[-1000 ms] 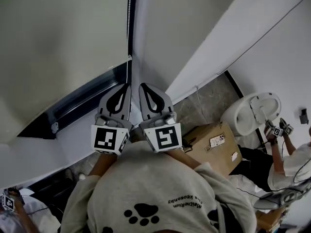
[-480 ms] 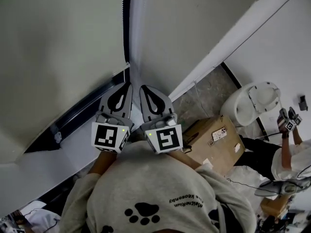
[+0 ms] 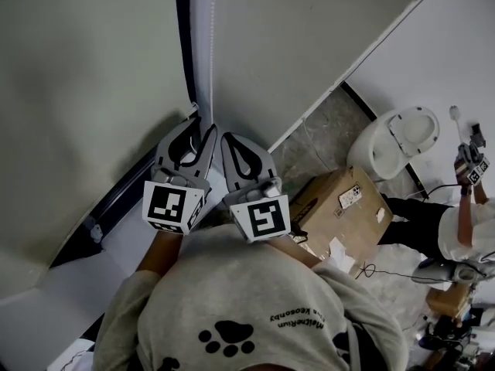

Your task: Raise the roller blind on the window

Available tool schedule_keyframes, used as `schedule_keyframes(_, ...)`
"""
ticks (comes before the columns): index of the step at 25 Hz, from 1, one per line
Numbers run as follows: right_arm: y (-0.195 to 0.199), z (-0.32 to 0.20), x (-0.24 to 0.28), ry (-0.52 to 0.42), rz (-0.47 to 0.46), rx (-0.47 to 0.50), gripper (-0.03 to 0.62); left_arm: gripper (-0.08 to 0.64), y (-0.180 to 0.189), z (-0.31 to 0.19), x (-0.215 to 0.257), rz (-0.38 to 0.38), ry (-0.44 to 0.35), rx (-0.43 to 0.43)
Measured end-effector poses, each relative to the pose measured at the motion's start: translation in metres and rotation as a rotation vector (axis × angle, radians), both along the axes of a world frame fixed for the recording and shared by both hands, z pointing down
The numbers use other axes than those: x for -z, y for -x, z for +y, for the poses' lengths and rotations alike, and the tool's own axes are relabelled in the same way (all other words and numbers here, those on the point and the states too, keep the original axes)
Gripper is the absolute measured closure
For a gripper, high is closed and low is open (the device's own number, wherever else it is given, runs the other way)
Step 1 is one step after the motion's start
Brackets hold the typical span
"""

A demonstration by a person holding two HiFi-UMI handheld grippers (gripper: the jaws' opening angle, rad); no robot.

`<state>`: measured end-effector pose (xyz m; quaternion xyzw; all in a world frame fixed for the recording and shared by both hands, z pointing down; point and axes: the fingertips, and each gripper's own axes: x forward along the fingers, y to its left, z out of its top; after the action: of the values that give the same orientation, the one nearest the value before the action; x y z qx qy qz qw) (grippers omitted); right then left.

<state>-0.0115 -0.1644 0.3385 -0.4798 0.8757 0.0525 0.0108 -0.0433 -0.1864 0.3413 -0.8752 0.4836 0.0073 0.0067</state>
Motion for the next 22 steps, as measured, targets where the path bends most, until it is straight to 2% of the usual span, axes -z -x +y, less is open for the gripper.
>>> schedule_keyframes(17,0.001,-0.012,-0.001,0.007,0.002,-0.092,0.583,0.456,-0.012,-0.041,-0.01,-0.049,0.045,-0.148)
schedule_keyframes(19,0.0,-0.012,-0.002,0.011,0.004,-0.097,0.583,0.486,-0.013,-0.043,-0.009,-0.053,0.041,-0.158)
schedule_keyframes(20,0.0,-0.012,-0.003,0.012,0.005,-0.098,0.583,0.529,-0.013,-0.043,-0.009,-0.054,0.04,-0.163)
schedule_keyframes(22,-0.001,-0.013,-0.003,0.014,0.003,-0.098,0.583,0.538,-0.014,-0.043,-0.009,-0.052,0.047,-0.18)
